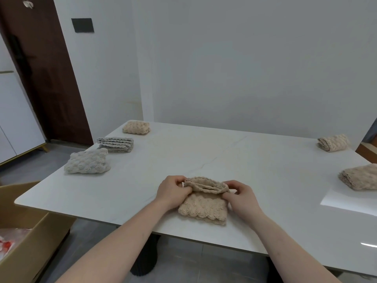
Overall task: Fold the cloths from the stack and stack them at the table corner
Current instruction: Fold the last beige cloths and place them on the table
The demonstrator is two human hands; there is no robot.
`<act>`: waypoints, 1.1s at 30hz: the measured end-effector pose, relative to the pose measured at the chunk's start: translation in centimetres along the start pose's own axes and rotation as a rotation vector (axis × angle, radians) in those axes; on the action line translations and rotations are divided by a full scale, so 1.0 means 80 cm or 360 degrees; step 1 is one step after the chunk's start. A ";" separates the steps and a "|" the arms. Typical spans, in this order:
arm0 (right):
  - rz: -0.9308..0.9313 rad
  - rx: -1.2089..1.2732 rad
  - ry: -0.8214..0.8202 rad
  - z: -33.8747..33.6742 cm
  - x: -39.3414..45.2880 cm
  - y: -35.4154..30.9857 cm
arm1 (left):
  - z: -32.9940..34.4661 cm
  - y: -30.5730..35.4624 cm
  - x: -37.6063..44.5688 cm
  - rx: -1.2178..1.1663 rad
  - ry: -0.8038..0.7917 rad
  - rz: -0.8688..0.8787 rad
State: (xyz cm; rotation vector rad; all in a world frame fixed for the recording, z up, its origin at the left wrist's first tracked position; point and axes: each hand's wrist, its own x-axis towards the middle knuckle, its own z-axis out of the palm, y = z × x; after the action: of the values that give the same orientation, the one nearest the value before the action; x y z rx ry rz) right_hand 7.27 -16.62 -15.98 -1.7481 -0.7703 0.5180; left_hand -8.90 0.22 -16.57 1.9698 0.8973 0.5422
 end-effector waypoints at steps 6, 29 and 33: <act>-0.0224 0.0221 0.0147 0.009 -0.014 0.009 | 0.002 -0.006 -0.010 -0.0433 0.0058 0.0182; -0.0374 -0.0503 0.0125 0.022 -0.006 0.022 | 0.019 -0.009 -0.011 0.0288 0.0338 0.0194; -0.0384 -0.0636 0.0148 0.024 -0.005 0.025 | 0.019 -0.004 -0.014 0.0413 0.0374 0.0150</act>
State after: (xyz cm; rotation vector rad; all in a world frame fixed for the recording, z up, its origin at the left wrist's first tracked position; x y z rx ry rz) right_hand 6.15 -15.97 -18.51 -1.9902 -1.0547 0.1216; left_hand -8.75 -1.38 -17.69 2.2229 1.0677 0.7553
